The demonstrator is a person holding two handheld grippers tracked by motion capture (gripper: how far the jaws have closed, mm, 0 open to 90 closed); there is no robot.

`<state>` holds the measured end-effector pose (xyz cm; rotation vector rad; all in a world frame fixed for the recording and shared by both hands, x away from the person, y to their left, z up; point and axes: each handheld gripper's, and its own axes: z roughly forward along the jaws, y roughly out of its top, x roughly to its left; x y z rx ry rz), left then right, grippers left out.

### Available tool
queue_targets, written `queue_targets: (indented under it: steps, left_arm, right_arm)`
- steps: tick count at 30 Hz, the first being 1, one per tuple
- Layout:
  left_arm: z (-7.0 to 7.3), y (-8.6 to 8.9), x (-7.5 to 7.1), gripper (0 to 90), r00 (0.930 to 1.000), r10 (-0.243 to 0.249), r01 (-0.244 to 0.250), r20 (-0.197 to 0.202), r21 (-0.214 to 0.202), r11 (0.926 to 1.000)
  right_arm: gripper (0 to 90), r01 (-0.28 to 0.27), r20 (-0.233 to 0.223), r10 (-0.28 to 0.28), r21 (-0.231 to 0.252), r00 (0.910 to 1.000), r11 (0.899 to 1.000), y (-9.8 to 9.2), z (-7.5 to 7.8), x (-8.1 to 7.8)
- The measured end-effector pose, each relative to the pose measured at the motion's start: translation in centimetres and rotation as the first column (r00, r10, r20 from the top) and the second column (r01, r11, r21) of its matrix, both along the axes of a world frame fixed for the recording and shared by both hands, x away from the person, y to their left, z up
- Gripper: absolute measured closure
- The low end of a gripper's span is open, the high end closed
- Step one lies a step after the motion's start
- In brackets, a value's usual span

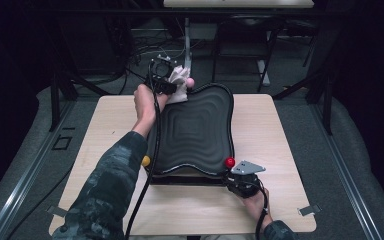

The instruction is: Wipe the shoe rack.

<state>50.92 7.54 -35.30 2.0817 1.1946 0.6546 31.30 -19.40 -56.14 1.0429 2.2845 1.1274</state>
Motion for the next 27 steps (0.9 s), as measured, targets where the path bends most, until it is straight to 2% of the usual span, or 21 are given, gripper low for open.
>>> queue_targets:
  steps: [7, 8, 10, 12, 15, 17, 18, 19, 24, 27]
  left_arm:
    - [-0.9, -0.3, -0.1, 75.9, 0.9998, -0.019, 0.019, 0.001, -0.011, 0.9997]
    - [-1.1, -0.4, -0.1, 75.8, 0.9996, -0.026, 0.026, -0.008, -0.003, 0.9997]
    - [-1.3, -0.6, -0.2, 75.7, 0.9996, -0.027, 0.027, -0.001, 0.021, 0.9994]
    - [-1.2, -0.4, -0.2, 75.9, 0.9996, -0.024, 0.024, 0.011, 0.006, 0.9997]
    - [-0.6, 0.1, -0.6, 76.0, 0.9987, -0.029, 0.029, 0.043, -0.01, 0.9995]
    - [0.3, 0.5, -1.1, 75.9, 0.9965, -0.04, 0.043, 0.074, -0.043, 0.9982]
    - [1.0, 0.6, -1.5, 75.9, 0.9931, -0.057, 0.064, 0.102, -0.067, 0.9957]
    - [1.5, 0.5, -1.9, 75.9, 0.9896, -0.071, 0.08, 0.125, -0.066, 0.9946]
    - [3.3, -1.1, -2.9, 75.8, 0.9764, -0.141, 0.148, 0.164, -0.033, 0.9884]
    - [3.1, -2.6, -2.6, 75.3, 0.9771, -0.173, 0.172, 0.125, 0.012, 0.985]
  right_arm:
    - [74.3, -0.003, 0.0, 0.003, -0.003, 1.0, 1.0, 0.0, 0.0, 0.0]
    - [74.3, 0.0, 0.001, 0.0, -0.006, 1.0, 1.0, 0.1, 0.0, 0.0]
    - [74.3, 0.0, 0.0, 0.0, -0.007, 1.0, 1.0, 0.1, 0.0, 0.0]
    - [74.3, -0.003, 0.0, 0.003, -0.005, 1.0, 1.0, 0.0, 0.0, 0.0]
    - [74.3, -0.003, 0.001, 0.003, -0.004, 1.0, 1.0, 0.0, 0.0, 0.0]
    - [74.3, -0.003, 0.001, 0.003, -0.003, 1.0, 1.0, 0.0, 0.0, 0.0]
    - [74.3, -0.003, 0.003, 0.003, -0.003, 1.0, 1.0, 0.0, 0.0, 0.0]
    - [74.3, 0.0, 0.005, 0.0, -0.004, 1.0, 1.0, 0.1, 0.0, 0.0]
    - [74.3, 0.0, 0.003, 0.0, -0.001, 1.0, 1.0, 0.1, 0.0, 0.0]
    - [74.3, 0.002, 0.004, -0.002, -0.004, 1.0, 1.0, 0.2, 0.0, 0.0]
